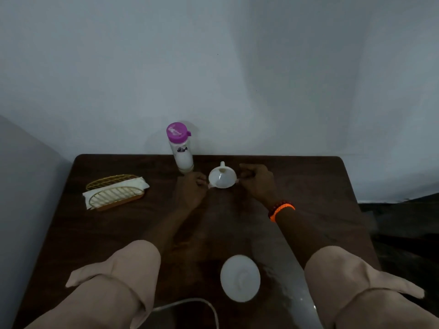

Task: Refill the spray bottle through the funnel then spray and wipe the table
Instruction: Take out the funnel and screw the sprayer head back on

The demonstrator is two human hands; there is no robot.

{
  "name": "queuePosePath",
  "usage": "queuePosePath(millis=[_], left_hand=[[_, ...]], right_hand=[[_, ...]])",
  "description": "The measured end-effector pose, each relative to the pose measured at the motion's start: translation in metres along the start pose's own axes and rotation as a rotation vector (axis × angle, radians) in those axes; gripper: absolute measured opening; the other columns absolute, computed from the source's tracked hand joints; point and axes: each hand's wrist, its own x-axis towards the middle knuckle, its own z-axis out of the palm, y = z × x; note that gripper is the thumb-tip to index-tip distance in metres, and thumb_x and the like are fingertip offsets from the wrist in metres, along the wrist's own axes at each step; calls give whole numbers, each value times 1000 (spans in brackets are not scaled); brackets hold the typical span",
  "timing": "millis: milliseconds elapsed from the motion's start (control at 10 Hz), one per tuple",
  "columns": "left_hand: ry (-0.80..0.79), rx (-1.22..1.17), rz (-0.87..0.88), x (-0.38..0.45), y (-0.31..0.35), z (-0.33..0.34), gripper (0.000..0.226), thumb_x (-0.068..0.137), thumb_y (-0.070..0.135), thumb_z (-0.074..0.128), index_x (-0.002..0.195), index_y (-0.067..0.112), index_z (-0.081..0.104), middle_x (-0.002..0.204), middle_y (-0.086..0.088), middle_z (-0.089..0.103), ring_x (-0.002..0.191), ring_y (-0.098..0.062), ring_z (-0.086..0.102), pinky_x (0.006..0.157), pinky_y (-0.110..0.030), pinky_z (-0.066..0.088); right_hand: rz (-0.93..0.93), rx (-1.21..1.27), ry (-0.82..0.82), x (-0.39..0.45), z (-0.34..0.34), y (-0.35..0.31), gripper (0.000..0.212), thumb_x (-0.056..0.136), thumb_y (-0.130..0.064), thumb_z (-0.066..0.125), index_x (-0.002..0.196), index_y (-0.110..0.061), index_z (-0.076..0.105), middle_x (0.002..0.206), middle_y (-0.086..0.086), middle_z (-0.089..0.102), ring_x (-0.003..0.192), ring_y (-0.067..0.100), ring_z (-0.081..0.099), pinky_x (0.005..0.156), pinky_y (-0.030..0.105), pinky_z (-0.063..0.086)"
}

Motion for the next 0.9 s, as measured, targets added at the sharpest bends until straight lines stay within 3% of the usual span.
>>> queuePosePath(millis=[100,200,300,400,500,600,700,800,900], left_hand=[[-36,-50,-95,-39,-10,-19,30,82,16,82,111,10,75,103,-3,77,97,-12,71,93,-28,55],[-80,-56,-171,-101,-44,-45,31,80,18,84,110,12,76,101,-1,78,94,-11,72,93,-33,58],[-96,-54,-272,-171,-87,-63,30,84,10,79,113,4,74,108,-9,75,104,-25,71,96,-36,54],[-136,2,-277,-241,-136,-71,35,85,24,80,114,7,72,113,4,69,111,-18,66,98,-31,49],[-108,114,-181,-283,-179,-65,60,84,65,65,101,9,78,114,27,68,109,22,56,102,-3,39],[-151,156,-11,-294,-174,-66,51,82,53,67,118,16,71,131,27,59,119,5,55,108,0,24],[-135,334,49,-292,-160,-72,43,87,26,76,127,14,68,136,1,64,125,-29,59,110,-33,38],[-233,364,59,-283,-156,-77,28,88,9,76,115,10,70,130,-1,68,120,-20,64,105,-37,50],[-267,178,230,-266,-205,-55,11,79,0,73,89,3,74,114,38,64,97,26,58,82,-11,54]], right_hand=[[9,-14,38,-32,-17,9,55,73,-18,86,126,-18,68,98,2,76,94,11,69,87,25,53],[29,-24,35,-88,-34,30,40,77,-14,84,115,-13,71,96,1,73,88,11,68,75,21,51],[53,-3,22,-150,-42,60,26,77,-1,80,99,-14,74,87,-2,72,80,10,67,81,40,59],[154,75,-33,-204,-35,80,41,79,8,73,105,-23,68,97,-5,72,91,10,68,83,34,58],[176,75,-18,-243,-19,87,49,77,9,72,117,-19,65,105,-2,71,96,11,67,72,13,49],[246,31,29,-268,1,91,30,76,0,78,100,-16,71,91,-3,73,85,9,68,62,13,45],[334,14,-77,-290,30,99,14,76,-15,83,87,-19,75,81,-2,75,77,13,72,60,21,56],[311,-61,-136,-302,61,104,21,68,-36,86,82,-25,74,77,-7,75,72,6,71,68,34,62],[283,-57,-111,-306,81,88,20,72,-23,87,84,-20,71,83,-9,69,81,8,67,71,26,57]])
